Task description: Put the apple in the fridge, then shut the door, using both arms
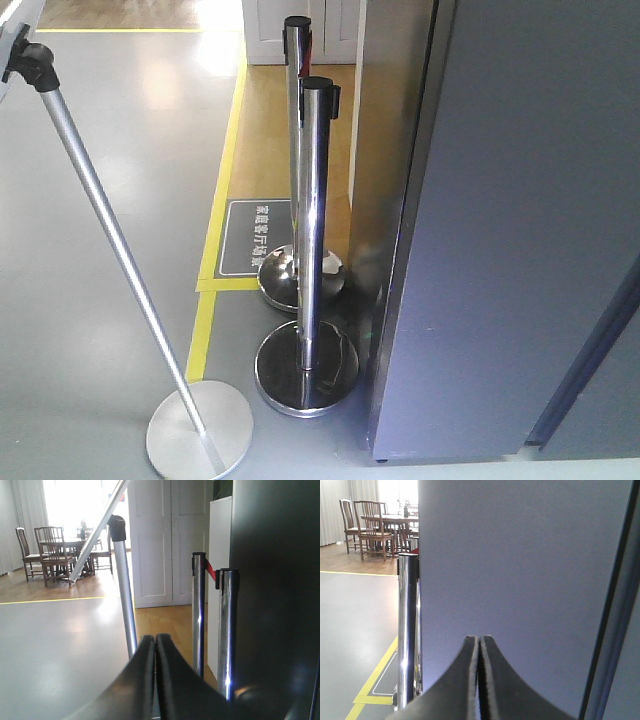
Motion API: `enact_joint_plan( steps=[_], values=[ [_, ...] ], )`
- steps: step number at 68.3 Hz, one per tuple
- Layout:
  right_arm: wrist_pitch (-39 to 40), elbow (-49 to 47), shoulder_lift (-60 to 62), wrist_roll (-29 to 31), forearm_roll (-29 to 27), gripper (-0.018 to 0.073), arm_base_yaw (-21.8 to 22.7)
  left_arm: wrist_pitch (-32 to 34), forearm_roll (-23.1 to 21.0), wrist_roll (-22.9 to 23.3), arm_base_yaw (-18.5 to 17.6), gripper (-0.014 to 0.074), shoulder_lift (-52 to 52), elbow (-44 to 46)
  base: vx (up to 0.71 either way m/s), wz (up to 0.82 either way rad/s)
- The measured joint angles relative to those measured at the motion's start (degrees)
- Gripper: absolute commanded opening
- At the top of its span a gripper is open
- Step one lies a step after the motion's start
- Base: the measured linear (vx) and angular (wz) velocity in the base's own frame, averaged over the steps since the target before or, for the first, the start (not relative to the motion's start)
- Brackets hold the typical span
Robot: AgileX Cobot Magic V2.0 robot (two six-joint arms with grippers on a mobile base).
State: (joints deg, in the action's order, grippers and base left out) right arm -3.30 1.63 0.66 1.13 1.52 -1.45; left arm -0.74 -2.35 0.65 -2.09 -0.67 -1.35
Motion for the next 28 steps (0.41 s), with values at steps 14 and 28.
enact_joint_plan(
  steps=[14,28],
  values=[
    [0.00,0.00,0.00,0.00,0.00,-0.0003,0.00,0.00,0.00,0.00,0.00,-0.0006,0.00,0.00,0.00,0.00],
    [0.00,0.00,0.00,0.00,0.00,-0.0003,0.00,0.00,0.00,0.00,0.00,-0.0006,0.00,0.00,0.00,0.00]
  ],
)
